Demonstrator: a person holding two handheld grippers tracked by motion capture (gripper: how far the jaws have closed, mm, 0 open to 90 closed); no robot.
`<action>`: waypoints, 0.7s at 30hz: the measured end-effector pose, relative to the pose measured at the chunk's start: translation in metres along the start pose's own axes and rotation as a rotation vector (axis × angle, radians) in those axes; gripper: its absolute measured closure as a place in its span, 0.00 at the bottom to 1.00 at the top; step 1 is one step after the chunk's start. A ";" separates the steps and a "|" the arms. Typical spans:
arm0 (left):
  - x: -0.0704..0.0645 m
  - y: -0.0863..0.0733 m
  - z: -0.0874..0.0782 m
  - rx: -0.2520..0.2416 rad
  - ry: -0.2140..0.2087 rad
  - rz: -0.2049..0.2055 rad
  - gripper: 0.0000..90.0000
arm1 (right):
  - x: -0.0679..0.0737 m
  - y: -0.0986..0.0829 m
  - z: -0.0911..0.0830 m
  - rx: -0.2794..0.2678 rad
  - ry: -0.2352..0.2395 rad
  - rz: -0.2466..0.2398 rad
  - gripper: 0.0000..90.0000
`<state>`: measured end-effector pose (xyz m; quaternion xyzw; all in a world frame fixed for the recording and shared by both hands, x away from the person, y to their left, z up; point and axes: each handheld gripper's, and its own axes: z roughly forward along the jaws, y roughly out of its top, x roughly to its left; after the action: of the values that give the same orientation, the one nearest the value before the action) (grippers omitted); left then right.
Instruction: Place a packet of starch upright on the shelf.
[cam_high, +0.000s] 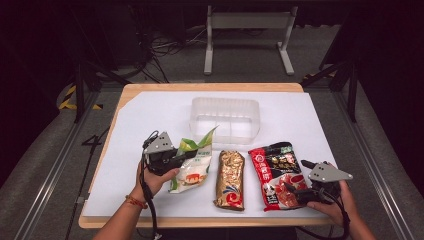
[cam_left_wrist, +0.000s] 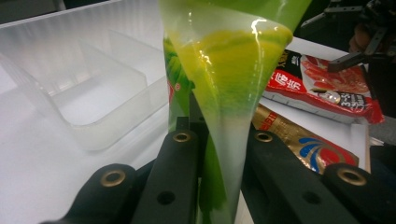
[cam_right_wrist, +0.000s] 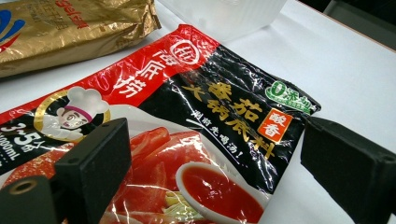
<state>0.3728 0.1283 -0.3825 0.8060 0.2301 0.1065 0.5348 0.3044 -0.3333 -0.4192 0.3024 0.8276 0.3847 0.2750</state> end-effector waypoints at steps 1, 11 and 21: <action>-0.001 0.001 -0.001 -0.006 0.006 0.009 0.96 | 0.000 0.000 0.000 0.000 -0.002 0.000 0.10; -0.007 0.008 -0.011 -0.049 0.035 0.032 0.96 | 0.000 0.000 -0.001 -0.006 -0.006 0.004 0.10; -0.011 0.019 -0.016 -0.079 0.091 0.076 0.96 | 0.001 0.001 -0.003 -0.020 -0.036 -0.011 0.10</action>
<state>0.3611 0.1297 -0.3578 0.7869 0.2189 0.1721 0.5507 0.3014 -0.3336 -0.4168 0.3021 0.8203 0.3859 0.2947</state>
